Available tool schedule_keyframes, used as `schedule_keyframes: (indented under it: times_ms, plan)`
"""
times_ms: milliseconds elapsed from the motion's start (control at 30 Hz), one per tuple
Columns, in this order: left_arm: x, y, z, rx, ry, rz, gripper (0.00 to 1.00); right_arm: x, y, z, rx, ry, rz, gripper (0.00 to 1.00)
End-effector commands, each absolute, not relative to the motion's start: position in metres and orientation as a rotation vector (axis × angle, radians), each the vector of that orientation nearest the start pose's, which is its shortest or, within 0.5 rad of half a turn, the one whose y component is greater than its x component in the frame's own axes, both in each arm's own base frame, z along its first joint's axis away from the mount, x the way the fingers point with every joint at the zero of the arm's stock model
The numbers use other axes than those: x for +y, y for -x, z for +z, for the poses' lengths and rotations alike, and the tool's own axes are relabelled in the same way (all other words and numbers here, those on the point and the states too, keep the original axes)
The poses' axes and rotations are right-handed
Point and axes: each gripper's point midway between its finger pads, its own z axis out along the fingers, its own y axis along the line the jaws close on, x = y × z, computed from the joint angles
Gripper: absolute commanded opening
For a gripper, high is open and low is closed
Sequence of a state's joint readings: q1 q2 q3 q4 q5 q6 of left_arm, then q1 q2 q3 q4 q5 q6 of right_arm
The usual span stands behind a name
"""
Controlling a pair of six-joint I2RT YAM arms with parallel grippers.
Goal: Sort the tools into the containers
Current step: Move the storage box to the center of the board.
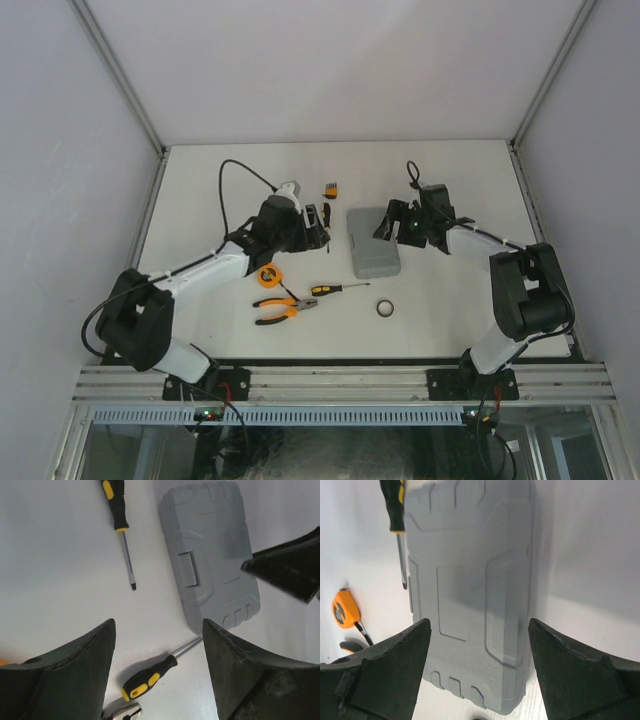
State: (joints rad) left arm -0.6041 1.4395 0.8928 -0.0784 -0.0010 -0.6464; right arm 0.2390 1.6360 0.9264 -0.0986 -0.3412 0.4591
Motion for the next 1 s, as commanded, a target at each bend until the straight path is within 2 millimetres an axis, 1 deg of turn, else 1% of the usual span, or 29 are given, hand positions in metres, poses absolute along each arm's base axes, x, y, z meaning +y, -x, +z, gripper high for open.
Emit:
schedule_keyframes:
  times_ms: [0, 100, 267, 400, 567, 800, 967]
  plan:
    - [-0.284, -0.346, 0.145, 2.24, 0.048, -0.702, 0.73, 0.173, -0.366, 0.07, 2.408, -0.119, 0.71, 0.78]
    - [-0.297, -0.353, 0.138, 2.275, 0.034, -0.667, 0.72, 0.172, -0.368, 0.065, 2.411, -0.12, 0.705, 0.77]
    - [-0.309, -0.361, 0.128, 2.303, 0.021, -0.653, 0.69, 0.172, -0.368, 0.054, 2.433, -0.114, 0.702, 0.75]
    - [-0.311, -0.362, 0.116, 2.335, 0.017, -0.624, 0.68, 0.171, -0.365, 0.044, 2.458, -0.126, 0.685, 0.74]
    - [-0.312, -0.366, 0.108, 2.355, 0.019, -0.6, 0.65, 0.168, -0.362, 0.035, 2.484, -0.138, 0.671, 0.74]
    - [-0.325, -0.376, 0.106, 2.365, -0.002, -0.604, 0.62, 0.166, -0.359, 0.029, 2.502, -0.148, 0.651, 0.72]
    - [-0.329, -0.377, 0.099, 2.381, -0.012, -0.592, 0.6, 0.165, -0.357, 0.027, 2.51, -0.152, 0.649, 0.69]
